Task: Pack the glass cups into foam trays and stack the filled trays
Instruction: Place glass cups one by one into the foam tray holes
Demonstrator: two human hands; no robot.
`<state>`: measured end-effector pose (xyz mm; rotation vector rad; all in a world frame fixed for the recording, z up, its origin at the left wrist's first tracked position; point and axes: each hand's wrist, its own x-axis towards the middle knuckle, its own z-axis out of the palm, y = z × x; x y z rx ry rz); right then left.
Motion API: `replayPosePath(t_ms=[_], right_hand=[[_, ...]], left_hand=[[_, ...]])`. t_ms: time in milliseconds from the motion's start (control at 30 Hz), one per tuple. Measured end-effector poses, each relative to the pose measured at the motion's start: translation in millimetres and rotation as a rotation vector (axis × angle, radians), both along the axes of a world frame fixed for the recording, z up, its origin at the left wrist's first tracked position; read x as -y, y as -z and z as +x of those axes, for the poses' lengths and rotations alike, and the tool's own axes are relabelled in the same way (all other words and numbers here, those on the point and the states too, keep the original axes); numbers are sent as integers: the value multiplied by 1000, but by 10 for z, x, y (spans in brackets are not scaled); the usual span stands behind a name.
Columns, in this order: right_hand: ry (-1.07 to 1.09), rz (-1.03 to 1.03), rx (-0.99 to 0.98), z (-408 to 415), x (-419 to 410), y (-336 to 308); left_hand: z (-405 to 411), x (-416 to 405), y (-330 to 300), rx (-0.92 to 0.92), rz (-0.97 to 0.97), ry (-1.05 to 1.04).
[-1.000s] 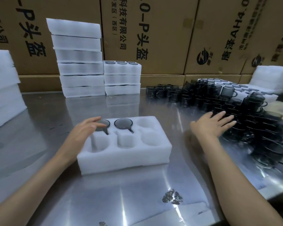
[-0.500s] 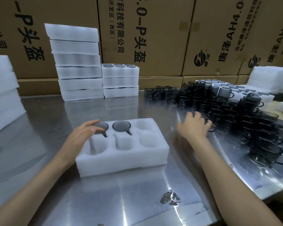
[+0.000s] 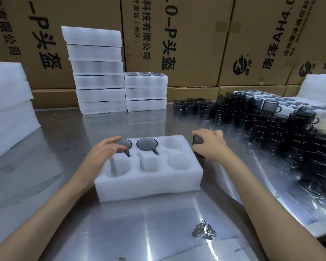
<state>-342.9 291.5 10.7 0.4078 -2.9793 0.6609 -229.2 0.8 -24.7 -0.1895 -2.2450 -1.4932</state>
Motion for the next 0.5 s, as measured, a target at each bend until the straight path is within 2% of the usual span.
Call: replayPosePath(t_ms=[67,167,333,433,500], right_hand=[[-32,62,116,-10,-50,-35],[-35,157,102,-23,-115,-69],[91,117,-83,32,-113,-68],[165,39,-44,48,-40,-12],[197,-96,-45,72,-12,-10]], left_hand=[[-2,4,1,7,-4,-2],[8,-2,-9,6,0,-1],[17,0,-19,14,4,6],[11,1,-16,13,-12,-5],[15,-6,-19,13,-27,-7]])
